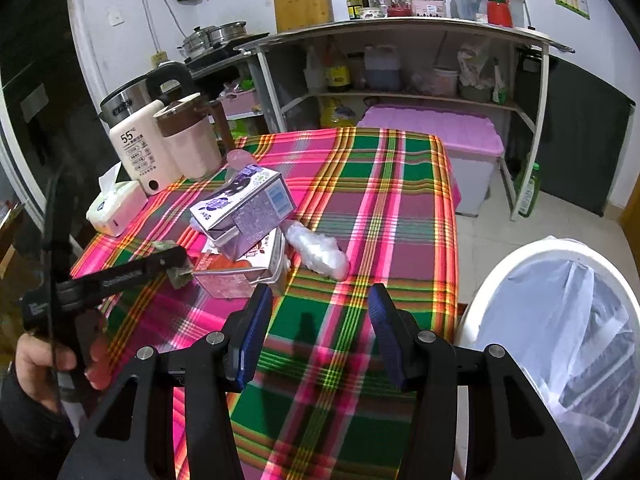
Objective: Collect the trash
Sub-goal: 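Grasp the green paper wrapper with the left gripper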
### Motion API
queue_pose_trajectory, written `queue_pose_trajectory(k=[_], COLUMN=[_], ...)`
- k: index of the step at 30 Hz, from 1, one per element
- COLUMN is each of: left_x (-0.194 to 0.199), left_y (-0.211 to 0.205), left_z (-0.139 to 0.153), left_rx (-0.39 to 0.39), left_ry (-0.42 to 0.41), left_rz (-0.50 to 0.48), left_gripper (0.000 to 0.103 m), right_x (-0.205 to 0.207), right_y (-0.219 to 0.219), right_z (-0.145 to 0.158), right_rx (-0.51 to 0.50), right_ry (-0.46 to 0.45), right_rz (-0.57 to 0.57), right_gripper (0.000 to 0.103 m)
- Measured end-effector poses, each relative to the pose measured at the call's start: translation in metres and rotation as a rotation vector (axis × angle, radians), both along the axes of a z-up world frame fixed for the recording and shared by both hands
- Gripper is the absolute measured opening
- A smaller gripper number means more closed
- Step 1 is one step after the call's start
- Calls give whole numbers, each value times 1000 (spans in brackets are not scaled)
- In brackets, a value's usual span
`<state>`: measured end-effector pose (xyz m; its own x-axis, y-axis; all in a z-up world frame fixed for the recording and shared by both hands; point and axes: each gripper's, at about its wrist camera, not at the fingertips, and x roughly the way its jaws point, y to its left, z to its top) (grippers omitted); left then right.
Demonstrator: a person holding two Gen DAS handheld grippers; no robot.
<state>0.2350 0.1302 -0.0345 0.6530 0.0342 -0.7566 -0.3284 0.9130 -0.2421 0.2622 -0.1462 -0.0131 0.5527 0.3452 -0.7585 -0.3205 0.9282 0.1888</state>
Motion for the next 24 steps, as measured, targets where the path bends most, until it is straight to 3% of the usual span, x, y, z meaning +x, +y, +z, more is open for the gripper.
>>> queue_pose_trajectory(k=[1,2,4,16,24], left_x=[0,0,0,-14,16], left_y=[-1,-2,-4,-2,-13], left_z=[0,0,1,17,39], left_rx=[8,10,12,37,79], left_ry=[-4,-5,-9,-62,-121], left_rz=[-8,-19,-40,-111,-246], left_gripper=[40,30,25,23,23], right_x=[0,0,0,-7,-11], right_y=[0,0,0,11,20], right_z=[-1,-1,-3,3,7], right_rx=[3,6,10,23,28], right_ry=[2,6,11,-7,-11], right_rz=[0,-2,-6,15,20], right_gripper=[51,51,51,51,51])
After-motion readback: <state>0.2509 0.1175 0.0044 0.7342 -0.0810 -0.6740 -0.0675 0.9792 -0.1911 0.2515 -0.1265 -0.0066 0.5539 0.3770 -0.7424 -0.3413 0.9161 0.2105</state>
